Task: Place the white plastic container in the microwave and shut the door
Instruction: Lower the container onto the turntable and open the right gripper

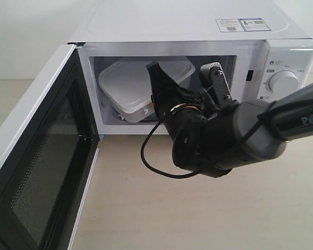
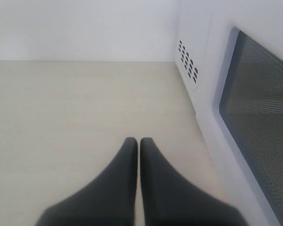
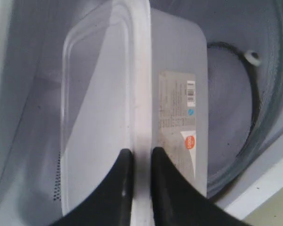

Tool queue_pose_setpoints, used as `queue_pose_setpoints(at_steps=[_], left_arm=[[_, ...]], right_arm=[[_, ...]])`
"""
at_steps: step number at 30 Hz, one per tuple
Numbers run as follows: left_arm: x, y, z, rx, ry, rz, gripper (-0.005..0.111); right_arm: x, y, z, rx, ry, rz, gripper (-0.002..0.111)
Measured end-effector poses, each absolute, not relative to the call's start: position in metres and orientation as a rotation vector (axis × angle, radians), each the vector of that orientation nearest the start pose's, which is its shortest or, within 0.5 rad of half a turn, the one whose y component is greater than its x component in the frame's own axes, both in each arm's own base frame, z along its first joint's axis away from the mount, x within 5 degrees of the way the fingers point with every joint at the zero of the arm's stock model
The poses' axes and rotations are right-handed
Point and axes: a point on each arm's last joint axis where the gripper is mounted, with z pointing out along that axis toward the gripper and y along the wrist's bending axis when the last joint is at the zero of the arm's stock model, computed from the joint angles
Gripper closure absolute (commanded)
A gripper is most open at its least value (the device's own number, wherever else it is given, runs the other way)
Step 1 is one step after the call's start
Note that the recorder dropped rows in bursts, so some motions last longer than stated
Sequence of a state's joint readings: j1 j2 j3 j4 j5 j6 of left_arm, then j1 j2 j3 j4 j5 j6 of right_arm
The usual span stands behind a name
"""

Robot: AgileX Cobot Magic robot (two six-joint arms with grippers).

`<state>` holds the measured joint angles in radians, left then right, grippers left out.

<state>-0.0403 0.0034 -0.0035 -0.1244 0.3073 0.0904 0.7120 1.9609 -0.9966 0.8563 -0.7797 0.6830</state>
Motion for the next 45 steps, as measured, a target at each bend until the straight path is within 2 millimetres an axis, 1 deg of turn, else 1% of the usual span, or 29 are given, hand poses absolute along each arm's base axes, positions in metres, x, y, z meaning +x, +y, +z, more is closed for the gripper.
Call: queue_pose_setpoints(at_steps=[3,6,8,11,12,16,21,23,25,31,32,34,38,40,41,43,45], left_arm=[[0.054,-0.006,0.187,0.038,1.789,-0.083,0.102],[0.054,-0.006,0.187,0.038,1.789,-0.083,0.102],[0.054,-0.006,0.187,0.038,1.789,-0.083,0.102],[0.054,-0.006,0.187,0.038,1.789,-0.083,0.102],[0.054,-0.006,0.187,0.038,1.789,-0.083,0.102],[0.054,-0.006,0.187,0.038,1.789,-0.083,0.102],[0.054,-0.006,0.187,0.038,1.789,-0.083,0.102],[0.054,-0.006,0.187,0.038,1.789,-0.083,0.102],[0.054,-0.006,0.187,0.038,1.789,-0.083,0.102],[0.054,-0.006,0.187,0.038,1.789,-0.083,0.102],[0.054,-0.006,0.187,0.038,1.789,-0.083,0.102],[0.054,-0.006,0.187,0.038,1.789,-0.083,0.102],[0.054,-0.006,0.187,0.038,1.789,-0.083,0.102],[0.054,-0.006,0.187,0.038,1.789,-0.083,0.102],[0.054,-0.006,0.187,0.038,1.789,-0.083,0.102],[0.054,-0.006,0.187,0.038,1.789,-0.083,0.102],[0.054,-0.006,0.187,0.038,1.789,-0.083,0.102]], right_arm=[[0.335,0.221,0.163,1.026,1.65,0.913,0.108],[0.342,0.211,0.16,1.095,1.62,0.898,0.108],[0.344,0.208,0.16,1.123,1.605,0.902,0.108],[0.345,0.207,0.156,1.139,1.604,0.895,0.108],[0.346,0.206,0.152,1.147,1.607,0.886,0.108],[0.348,0.209,0.145,1.168,1.626,0.913,0.108],[0.354,0.215,0.152,1.19,1.602,0.964,0.108],[0.36,0.22,0.162,1.173,1.576,1.008,0.108],[0.362,0.223,0.166,1.154,1.572,1.023,0.108],[0.362,0.224,0.162,1.149,1.622,1.01,0.107],[0.362,0.223,0.162,1.147,1.622,1.006,0.105],[0.363,0.222,0.162,1.131,1.628,0.991,0.095],[0.364,0.219,0.162,1.11,1.636,0.963,0.064],[0.365,0.218,0.163,1.114,1.624,0.955,0.054],[0.365,0.217,0.163,1.117,1.616,0.951,0.052],[0.365,0.215,0.163,1.135,1.603,0.939,0.055],[0.365,0.213,0.162,1.176,1.588,0.931,0.064]])
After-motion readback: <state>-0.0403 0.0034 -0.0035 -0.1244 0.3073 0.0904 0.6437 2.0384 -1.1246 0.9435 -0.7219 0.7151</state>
